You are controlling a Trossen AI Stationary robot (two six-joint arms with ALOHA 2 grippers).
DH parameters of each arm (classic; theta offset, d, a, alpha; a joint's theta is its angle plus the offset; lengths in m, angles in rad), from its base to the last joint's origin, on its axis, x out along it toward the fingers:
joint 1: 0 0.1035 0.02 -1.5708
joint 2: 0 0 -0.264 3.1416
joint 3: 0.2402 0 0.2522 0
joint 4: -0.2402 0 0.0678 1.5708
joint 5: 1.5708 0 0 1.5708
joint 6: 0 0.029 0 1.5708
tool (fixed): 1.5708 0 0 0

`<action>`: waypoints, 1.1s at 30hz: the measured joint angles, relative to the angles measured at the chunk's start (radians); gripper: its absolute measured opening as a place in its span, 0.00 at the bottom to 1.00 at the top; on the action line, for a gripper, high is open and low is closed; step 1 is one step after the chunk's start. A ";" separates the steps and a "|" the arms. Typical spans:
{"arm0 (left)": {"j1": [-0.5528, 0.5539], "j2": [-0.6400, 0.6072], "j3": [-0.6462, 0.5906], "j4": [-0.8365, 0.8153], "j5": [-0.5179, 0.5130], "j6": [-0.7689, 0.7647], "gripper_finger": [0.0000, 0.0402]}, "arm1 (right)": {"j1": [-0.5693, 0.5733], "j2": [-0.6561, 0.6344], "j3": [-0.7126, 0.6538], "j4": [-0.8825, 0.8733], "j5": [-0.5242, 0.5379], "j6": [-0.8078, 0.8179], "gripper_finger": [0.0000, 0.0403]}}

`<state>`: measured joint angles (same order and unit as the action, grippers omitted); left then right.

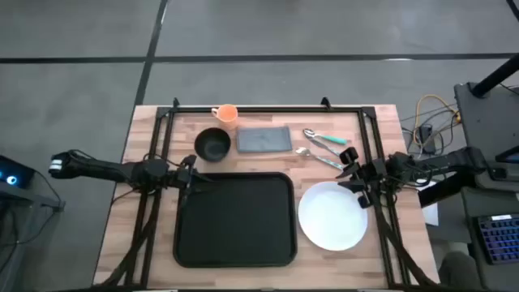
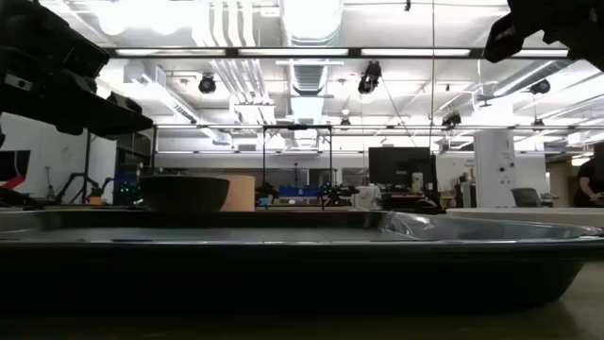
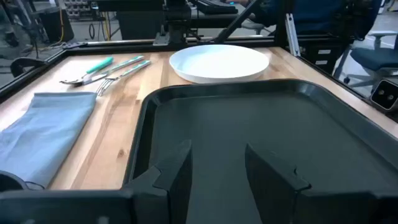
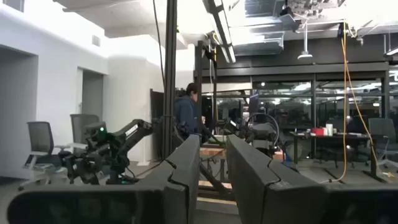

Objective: Set up tray

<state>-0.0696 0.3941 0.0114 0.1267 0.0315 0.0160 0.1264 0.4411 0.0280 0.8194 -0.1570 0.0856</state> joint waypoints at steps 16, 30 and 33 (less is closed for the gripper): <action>0.000 0.000 0.000 0.000 0.000 0.000 0.32 | 0.000 0.000 0.000 0.000 0.000 0.000 0.18; 0.000 0.000 0.000 0.000 -0.004 0.000 0.32 | 0.000 0.000 0.000 0.000 0.000 0.000 0.19; 0.000 0.000 0.000 0.000 -0.004 0.000 0.32 | 0.000 0.000 0.000 0.000 0.000 0.000 0.20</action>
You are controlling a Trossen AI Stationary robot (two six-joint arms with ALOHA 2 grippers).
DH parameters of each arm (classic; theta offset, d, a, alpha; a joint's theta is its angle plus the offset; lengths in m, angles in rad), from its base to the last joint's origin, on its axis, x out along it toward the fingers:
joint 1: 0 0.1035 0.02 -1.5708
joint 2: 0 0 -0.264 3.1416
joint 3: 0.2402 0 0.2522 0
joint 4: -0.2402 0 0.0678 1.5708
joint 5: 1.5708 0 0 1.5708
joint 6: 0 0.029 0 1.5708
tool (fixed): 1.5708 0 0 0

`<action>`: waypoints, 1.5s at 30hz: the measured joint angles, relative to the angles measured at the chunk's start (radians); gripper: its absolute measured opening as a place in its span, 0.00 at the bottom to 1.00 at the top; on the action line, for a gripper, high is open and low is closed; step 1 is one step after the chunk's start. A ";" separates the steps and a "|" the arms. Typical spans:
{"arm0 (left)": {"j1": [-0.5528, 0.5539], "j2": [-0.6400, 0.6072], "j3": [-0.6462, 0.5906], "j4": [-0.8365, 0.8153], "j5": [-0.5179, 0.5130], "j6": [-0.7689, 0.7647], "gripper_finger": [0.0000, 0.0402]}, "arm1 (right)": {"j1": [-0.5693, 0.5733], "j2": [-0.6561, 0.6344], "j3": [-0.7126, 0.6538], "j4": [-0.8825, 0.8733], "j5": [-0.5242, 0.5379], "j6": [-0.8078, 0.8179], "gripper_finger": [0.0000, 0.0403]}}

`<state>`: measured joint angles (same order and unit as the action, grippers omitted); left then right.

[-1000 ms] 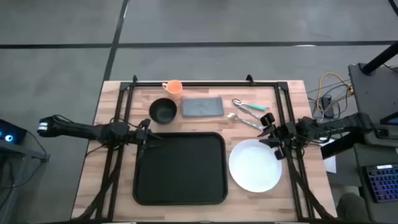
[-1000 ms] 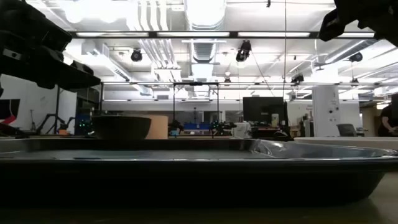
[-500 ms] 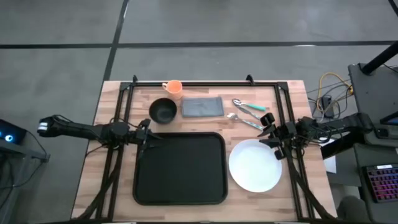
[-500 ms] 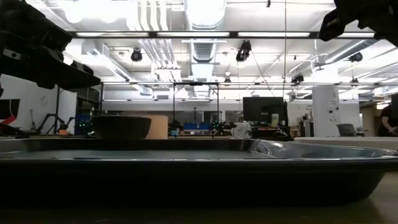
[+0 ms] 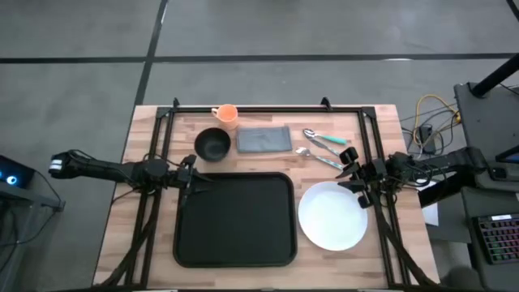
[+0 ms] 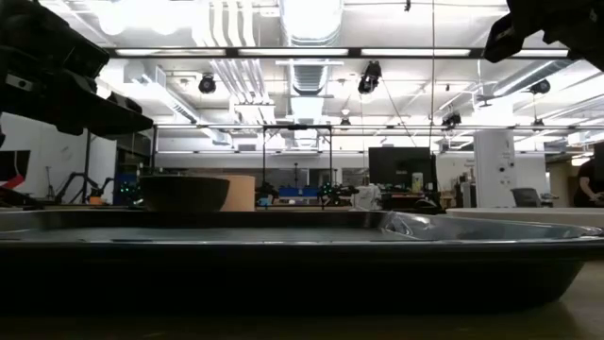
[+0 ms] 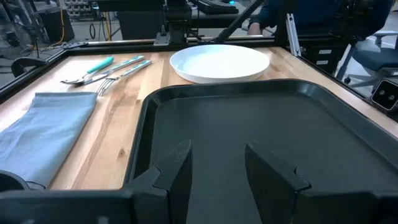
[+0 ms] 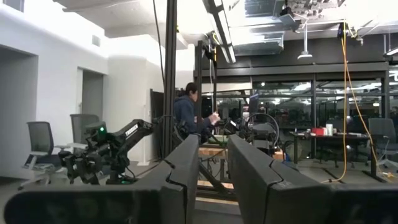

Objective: Set up tray

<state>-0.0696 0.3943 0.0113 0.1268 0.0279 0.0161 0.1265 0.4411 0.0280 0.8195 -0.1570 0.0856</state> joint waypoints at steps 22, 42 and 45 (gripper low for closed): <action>0.000 0.000 0.000 0.000 0.005 0.000 0.32 | 0.000 0.000 0.000 0.000 0.000 0.000 0.19; 0.000 0.000 0.000 0.000 0.004 0.000 0.32 | 0.000 0.000 0.000 0.000 0.000 0.000 0.18; 0.000 0.000 0.000 0.000 0.000 0.000 0.32 | 0.000 0.000 0.000 0.000 0.000 0.000 0.19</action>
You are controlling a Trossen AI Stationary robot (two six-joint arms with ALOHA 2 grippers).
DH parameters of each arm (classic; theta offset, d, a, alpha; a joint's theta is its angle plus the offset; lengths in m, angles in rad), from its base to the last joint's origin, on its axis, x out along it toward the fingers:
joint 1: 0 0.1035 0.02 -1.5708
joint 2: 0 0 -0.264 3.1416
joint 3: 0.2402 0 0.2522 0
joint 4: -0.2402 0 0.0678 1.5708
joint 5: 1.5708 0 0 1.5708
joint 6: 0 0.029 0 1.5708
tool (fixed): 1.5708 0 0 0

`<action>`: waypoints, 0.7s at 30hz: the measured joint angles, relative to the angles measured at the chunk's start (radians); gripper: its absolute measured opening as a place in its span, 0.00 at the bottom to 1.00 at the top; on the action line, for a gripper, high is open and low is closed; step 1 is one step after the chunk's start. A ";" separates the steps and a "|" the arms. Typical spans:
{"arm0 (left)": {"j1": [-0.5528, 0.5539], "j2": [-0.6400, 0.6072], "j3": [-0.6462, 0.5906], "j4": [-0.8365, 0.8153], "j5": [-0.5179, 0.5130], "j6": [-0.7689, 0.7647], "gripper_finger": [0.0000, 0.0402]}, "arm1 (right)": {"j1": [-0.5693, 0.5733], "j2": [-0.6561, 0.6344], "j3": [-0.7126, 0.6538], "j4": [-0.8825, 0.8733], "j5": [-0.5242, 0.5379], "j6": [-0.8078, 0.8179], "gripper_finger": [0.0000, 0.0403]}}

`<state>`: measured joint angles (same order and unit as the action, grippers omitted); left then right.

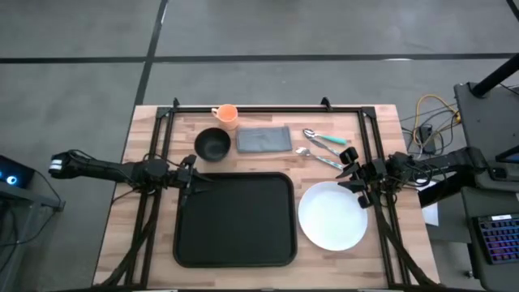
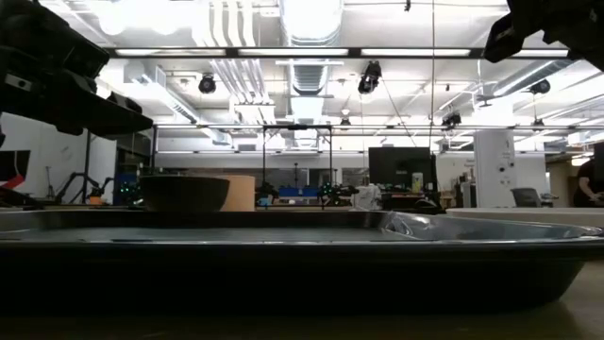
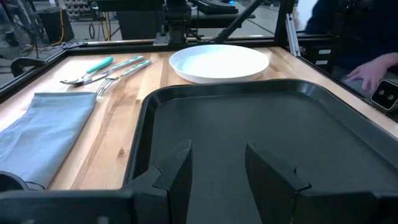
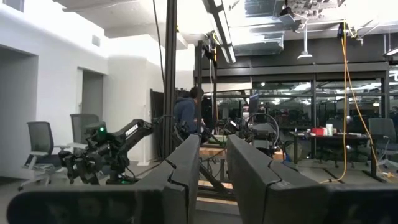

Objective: Set up tray

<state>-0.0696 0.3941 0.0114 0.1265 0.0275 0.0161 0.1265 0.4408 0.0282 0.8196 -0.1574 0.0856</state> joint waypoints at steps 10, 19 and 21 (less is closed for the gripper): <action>0.000 0.000 0.000 0.000 0.001 0.000 0.32 | 0.000 0.000 0.000 0.000 0.000 0.000 0.20; 0.000 0.000 0.000 0.000 0.001 0.000 0.32 | 0.000 0.000 0.000 0.000 0.000 0.000 0.17; 0.000 0.000 0.000 0.000 0.001 0.000 0.32 | 0.000 0.000 0.000 0.000 0.000 0.000 0.17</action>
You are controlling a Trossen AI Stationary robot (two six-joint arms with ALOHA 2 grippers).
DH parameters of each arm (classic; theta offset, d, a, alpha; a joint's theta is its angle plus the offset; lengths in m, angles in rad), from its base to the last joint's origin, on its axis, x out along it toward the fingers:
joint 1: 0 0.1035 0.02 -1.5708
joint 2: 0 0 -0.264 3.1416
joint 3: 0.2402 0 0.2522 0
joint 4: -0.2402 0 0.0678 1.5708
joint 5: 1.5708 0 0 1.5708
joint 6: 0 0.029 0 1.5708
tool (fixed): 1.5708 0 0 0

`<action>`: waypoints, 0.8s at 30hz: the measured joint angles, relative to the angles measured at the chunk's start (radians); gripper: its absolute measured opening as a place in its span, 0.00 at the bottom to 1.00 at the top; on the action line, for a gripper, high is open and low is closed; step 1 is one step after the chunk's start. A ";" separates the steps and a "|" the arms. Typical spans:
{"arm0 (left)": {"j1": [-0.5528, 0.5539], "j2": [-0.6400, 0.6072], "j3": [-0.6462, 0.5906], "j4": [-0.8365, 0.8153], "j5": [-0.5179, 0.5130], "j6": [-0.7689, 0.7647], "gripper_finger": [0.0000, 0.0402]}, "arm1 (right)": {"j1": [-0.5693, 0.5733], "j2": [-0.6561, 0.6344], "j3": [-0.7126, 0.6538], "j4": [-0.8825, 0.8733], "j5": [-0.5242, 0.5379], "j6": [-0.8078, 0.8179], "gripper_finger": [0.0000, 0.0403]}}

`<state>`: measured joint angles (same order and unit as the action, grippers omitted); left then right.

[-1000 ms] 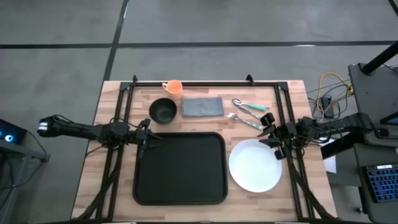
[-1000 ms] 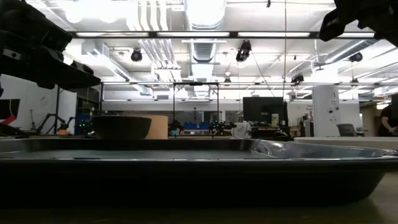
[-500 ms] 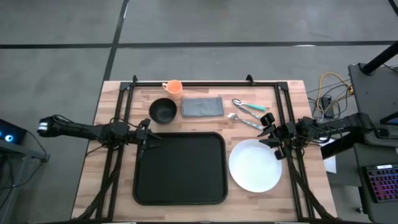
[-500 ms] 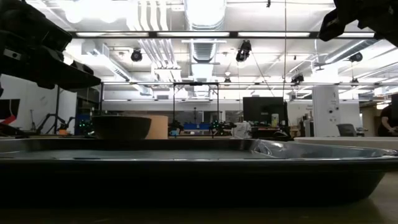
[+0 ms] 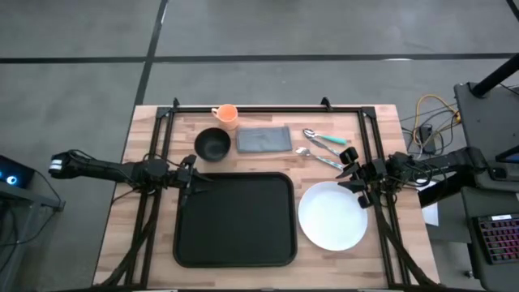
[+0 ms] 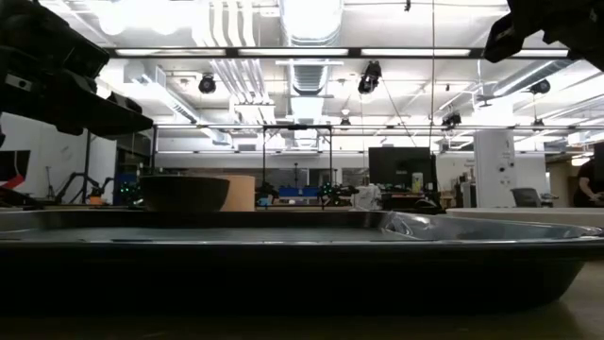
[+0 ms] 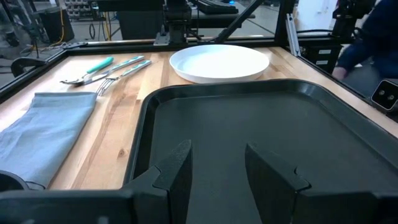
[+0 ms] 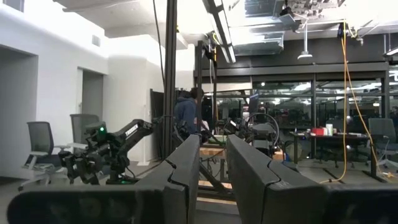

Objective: Set up tray

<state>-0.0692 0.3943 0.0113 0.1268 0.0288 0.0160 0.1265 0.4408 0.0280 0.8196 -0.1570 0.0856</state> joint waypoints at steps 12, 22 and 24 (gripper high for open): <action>0.000 0.000 0.000 0.000 0.004 0.000 0.32 | 0.000 0.000 0.000 0.000 0.000 0.000 0.20; 0.000 0.000 0.000 0.000 0.003 0.000 0.32 | 0.000 0.000 0.000 0.000 0.000 0.000 0.18; 0.000 0.000 0.000 0.000 0.003 0.000 0.32 | 0.000 0.000 0.000 0.000 0.000 0.000 0.17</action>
<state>-0.0694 0.3941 0.0113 0.1268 0.0319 0.0158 0.1263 0.4409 0.0280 0.8196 -0.1570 0.0856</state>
